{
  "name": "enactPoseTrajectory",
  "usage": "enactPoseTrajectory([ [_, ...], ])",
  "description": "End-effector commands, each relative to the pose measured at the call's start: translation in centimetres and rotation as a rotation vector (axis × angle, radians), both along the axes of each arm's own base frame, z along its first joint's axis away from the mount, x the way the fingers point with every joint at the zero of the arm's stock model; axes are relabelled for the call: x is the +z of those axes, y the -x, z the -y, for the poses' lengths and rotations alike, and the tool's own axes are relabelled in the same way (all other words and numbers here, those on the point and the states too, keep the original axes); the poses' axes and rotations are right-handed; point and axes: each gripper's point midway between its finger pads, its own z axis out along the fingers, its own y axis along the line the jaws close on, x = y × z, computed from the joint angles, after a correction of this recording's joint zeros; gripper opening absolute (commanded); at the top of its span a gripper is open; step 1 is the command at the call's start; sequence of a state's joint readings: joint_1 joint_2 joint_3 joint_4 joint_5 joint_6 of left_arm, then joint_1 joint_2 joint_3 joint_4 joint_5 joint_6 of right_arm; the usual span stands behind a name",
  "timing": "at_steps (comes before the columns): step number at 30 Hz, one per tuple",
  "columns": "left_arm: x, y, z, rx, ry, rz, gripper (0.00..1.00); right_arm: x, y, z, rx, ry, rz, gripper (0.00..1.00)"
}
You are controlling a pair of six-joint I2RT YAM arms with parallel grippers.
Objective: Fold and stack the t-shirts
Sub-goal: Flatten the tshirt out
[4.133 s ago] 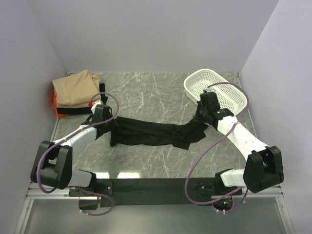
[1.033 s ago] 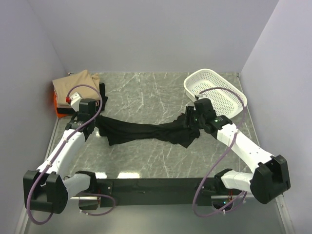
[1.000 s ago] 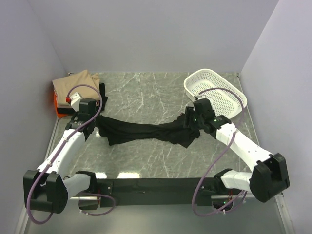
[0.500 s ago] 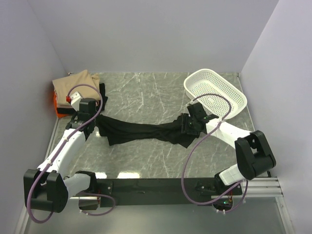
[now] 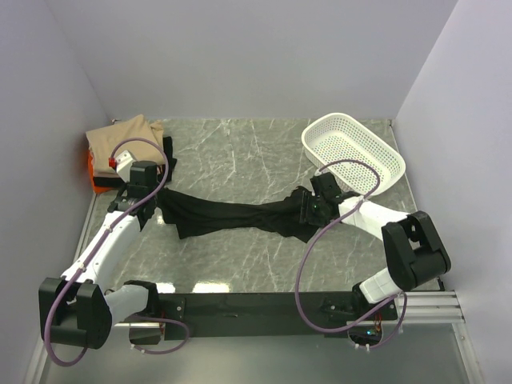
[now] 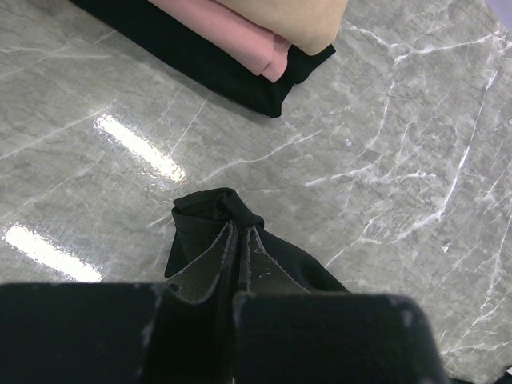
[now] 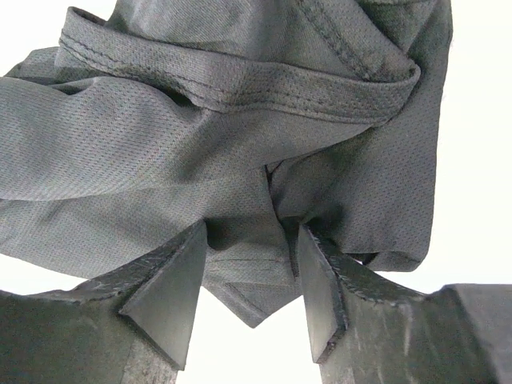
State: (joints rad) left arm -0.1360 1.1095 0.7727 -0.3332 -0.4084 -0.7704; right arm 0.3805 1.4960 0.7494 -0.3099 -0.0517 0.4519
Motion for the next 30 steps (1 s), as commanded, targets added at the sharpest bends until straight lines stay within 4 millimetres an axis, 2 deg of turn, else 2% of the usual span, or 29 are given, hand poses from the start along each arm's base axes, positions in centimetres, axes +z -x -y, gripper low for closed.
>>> enactPoseTrajectory([
  [1, 2.0, -0.9, 0.0, -0.008, -0.005, 0.065, 0.02, -0.5, 0.2, -0.4, 0.008, -0.036, -0.001, 0.55],
  [4, 2.1, -0.8, -0.1, -0.005, -0.005, 0.069, 0.02, -0.9, 0.7, -0.7, 0.021, -0.054, -0.022, 0.49],
  [9, 2.2, -0.8, -0.1, -0.008, -0.003, 0.072, 0.02, 0.0, 0.6, 0.0, 0.000, -0.025, 0.003, 0.29],
  [16, 2.2, -0.8, 0.1, -0.013, 0.000, 0.071, 0.02, 3.0, 0.6, 0.8, -0.014, -0.015, 0.073, 0.26],
  [19, 2.2, -0.8, 0.1, -0.016, 0.003, 0.072, 0.02, 3.4, 0.7, 1.0, -0.016, -0.007, 0.084, 0.14],
  [20, 2.3, -0.8, 0.2, -0.017, 0.004, 0.075, 0.02, 3.5, 0.7, 1.1, -0.014, -0.007, 0.093, 0.05],
  [21, 2.3, -0.8, 0.2, -0.019, 0.005, 0.075, 0.02, 3.5, 0.7, 1.2, -0.015, -0.004, 0.095, 0.00],
  [27, 2.3, -0.7, 0.2, -0.020, 0.006, 0.077, 0.02, 3.1, 0.8, 0.9, -0.003, -0.019, 0.093, 0.00],
  [30, 2.4, -0.6, 0.2, -0.018, 0.007, 0.079, 0.02, 3.9, 0.6, 0.8, -0.008, -0.032, 0.124, 0.00],
])
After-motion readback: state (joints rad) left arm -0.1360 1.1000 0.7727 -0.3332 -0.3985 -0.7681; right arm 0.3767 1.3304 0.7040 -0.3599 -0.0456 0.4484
